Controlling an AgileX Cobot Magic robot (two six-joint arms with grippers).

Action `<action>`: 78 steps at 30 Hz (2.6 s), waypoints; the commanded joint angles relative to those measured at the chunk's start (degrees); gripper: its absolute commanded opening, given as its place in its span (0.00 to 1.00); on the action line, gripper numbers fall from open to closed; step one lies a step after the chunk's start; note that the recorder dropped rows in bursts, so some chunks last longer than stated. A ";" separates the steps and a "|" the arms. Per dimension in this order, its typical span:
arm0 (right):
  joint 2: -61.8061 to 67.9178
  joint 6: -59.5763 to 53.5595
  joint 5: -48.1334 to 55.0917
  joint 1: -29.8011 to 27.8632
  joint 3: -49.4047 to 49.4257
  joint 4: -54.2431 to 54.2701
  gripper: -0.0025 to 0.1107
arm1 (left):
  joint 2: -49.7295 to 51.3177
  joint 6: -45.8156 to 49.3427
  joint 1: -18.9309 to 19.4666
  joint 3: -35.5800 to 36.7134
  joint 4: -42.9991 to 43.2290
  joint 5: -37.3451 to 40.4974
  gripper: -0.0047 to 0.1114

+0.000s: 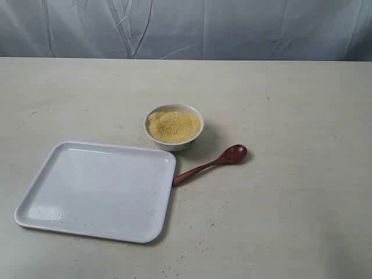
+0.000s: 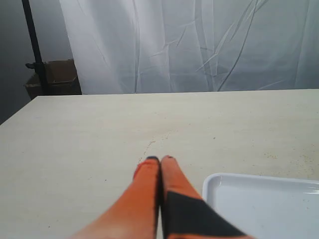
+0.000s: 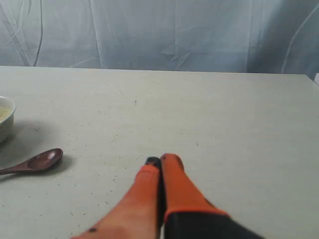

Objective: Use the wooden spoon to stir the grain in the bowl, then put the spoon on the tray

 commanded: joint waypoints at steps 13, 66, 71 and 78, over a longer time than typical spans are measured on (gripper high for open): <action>-0.36 -0.29 -34.50 -0.16 0.13 -0.29 0.02 | -0.29 -0.17 0.05 0.28 -0.20 -0.29 0.04; 108.16 -64.51 20.48 29.54 -68.18 15.68 0.27 | -0.29 -0.17 0.05 0.28 -0.20 -0.29 0.04; 110.61 -68.29 17.90 29.91 -68.18 15.74 0.30 | -0.29 -0.17 0.05 0.28 -0.20 -0.29 0.04; 113.36 -70.67 16.98 29.91 -68.18 15.74 0.30 | -0.29 -0.17 0.05 0.28 -0.20 -0.29 0.04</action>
